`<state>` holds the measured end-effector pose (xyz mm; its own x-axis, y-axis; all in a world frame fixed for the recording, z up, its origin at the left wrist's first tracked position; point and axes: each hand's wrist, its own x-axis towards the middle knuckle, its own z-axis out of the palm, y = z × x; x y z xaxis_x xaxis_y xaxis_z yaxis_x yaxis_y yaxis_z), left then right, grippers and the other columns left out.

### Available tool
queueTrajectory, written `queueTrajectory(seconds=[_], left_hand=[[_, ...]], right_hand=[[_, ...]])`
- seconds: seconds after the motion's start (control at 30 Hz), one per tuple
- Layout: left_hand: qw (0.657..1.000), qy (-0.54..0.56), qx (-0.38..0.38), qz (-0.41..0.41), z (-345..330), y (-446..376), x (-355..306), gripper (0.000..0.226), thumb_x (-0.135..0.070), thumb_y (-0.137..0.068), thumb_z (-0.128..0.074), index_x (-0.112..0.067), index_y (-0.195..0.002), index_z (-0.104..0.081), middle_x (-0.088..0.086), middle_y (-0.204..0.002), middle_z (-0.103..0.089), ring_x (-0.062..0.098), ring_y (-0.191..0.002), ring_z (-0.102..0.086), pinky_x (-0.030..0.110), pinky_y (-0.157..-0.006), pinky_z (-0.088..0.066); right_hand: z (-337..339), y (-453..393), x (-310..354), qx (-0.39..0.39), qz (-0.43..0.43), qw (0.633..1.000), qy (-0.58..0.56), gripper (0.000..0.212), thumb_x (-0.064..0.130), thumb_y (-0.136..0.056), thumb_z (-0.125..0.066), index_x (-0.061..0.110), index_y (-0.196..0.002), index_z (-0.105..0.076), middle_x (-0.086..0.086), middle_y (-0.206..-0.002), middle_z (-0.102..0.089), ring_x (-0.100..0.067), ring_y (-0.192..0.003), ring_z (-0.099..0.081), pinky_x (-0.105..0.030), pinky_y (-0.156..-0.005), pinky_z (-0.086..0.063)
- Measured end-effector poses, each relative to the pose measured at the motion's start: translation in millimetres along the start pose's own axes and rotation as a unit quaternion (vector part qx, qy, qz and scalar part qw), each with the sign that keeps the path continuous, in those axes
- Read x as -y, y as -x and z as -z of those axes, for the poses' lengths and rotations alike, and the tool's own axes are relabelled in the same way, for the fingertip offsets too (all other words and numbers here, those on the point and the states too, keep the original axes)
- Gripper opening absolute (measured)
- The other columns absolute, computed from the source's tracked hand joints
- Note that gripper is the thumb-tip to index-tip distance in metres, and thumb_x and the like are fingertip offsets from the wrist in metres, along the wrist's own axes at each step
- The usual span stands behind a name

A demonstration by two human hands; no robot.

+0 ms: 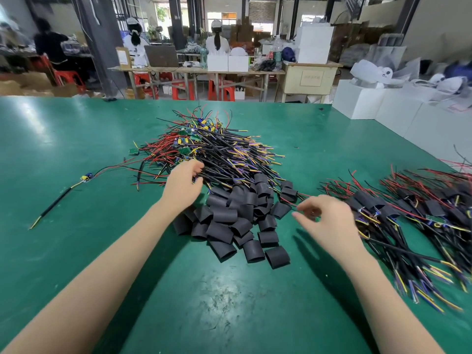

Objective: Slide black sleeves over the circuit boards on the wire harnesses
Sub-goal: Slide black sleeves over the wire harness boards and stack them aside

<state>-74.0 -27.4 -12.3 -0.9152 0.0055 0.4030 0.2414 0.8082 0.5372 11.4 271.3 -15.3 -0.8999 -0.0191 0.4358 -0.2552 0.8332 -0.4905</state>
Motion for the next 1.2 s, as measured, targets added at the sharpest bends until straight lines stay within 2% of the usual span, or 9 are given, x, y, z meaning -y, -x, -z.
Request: queueTrajectory(seconds=[0.13,0.23,0.5,0.67,0.77,0.9,0.97,1.03,1.2], left_hand=[[0.982,-0.146,0.101,-0.070,-2,-26,16,0.055,0.008,-0.093,-0.042,-0.008,-0.145,-0.039,0.016,-0.148,-0.041,0.031,-0.137,-0.032,0.041,-0.111,-0.029],[0.949,-0.245,0.169,-0.109,-2,-34,26,0.053,-0.001,-0.096,-0.046,-0.014,-0.147,-0.037,0.009,-0.151,-0.038,0.029,-0.137,-0.032,0.042,-0.111,-0.032],[0.932,-0.330,0.117,-0.095,4,-42,22,0.010,-0.010,-0.094,-0.057,-0.004,-0.102,-0.060,0.011,-0.105,-0.059,0.030,-0.106,-0.054,0.042,-0.085,-0.050],[0.992,-0.057,-0.104,-0.043,34,-51,7,0.014,-0.010,-0.091,-0.064,0.002,-0.086,-0.070,0.016,-0.081,-0.070,0.032,-0.080,-0.067,0.043,-0.081,-0.053],[0.969,0.034,-0.242,-0.034,66,-59,-11,0.020,-0.016,-0.092,-0.059,-0.001,-0.092,-0.071,0.015,-0.087,-0.071,0.029,-0.082,-0.065,0.042,-0.082,-0.052],[0.899,0.065,-0.418,-0.112,110,-58,-42,0.020,-0.026,-0.098,-0.048,-0.017,-0.100,-0.066,0.003,-0.090,-0.063,0.020,-0.083,-0.054,0.036,-0.080,-0.044],[0.889,0.142,-0.395,-0.183,123,-45,-57,0.017,-0.022,-0.100,-0.044,-0.031,-0.099,-0.058,-0.001,-0.084,-0.060,0.020,-0.078,-0.057,0.036,-0.071,-0.045],[0.911,0.151,-0.320,-0.214,122,-24,-64,0.017,-0.022,-0.102,-0.043,-0.033,-0.101,-0.056,-0.007,-0.075,-0.056,0.012,-0.067,-0.055,0.028,-0.062,-0.042],[0.972,0.141,-0.033,-0.184,79,28,-45,0.021,-0.019,-0.098,-0.055,-0.035,-0.101,-0.069,-0.012,-0.065,-0.057,0.013,-0.054,-0.037,0.028,-0.050,-0.029]], right_hand=[[-4,7,14,0.182,0.090,0.977,-0.058,0.035,0.054,-0.062,-0.081,0.027,-0.082,-0.072,0.008,-0.076,-0.062,-0.009,-0.068,-0.054,-0.025,-0.066,-0.045],[-3,9,12,0.272,0.119,0.954,-0.044,0.045,0.056,-0.056,-0.083,0.031,-0.092,-0.069,0.010,-0.086,-0.061,-0.011,-0.070,-0.054,-0.027,-0.068,-0.048],[-6,6,13,0.249,0.125,0.960,-0.031,0.030,0.037,-0.066,-0.082,0.026,-0.091,-0.070,0.012,-0.081,-0.061,-0.008,-0.060,-0.059,-0.027,-0.069,-0.049],[-6,6,8,0.266,0.119,0.956,-0.045,0.037,0.036,-0.064,-0.085,0.023,-0.097,-0.074,0.007,-0.088,-0.065,-0.006,-0.067,-0.062,-0.009,-0.058,-0.039],[-7,7,9,0.261,0.127,0.956,-0.038,0.035,0.034,-0.067,-0.084,0.022,-0.098,-0.075,0.004,-0.085,-0.064,-0.006,-0.068,-0.061,-0.013,-0.058,-0.043],[-6,9,9,0.265,0.137,0.954,-0.042,0.038,0.036,-0.066,-0.083,0.021,-0.100,-0.076,0.002,-0.083,-0.063,-0.007,-0.068,-0.060,-0.026,-0.063,-0.051],[-6,9,8,0.265,0.137,0.953,-0.050,0.035,0.032,-0.065,-0.084,0.020,-0.097,-0.077,0.002,-0.082,-0.063,-0.007,-0.068,-0.060,-0.027,-0.062,-0.052],[-6,9,7,0.264,0.138,0.953,-0.052,0.031,0.030,-0.066,-0.083,0.019,-0.095,-0.077,0.001,-0.080,-0.062,-0.006,-0.067,-0.060,-0.025,-0.061,-0.051],[-1,8,11,0.233,0.141,0.961,-0.048,0.019,0.028,-0.069,-0.080,0.018,-0.085,-0.076,0.002,-0.077,-0.065,-0.005,-0.065,-0.062,-0.024,-0.065,-0.049]])
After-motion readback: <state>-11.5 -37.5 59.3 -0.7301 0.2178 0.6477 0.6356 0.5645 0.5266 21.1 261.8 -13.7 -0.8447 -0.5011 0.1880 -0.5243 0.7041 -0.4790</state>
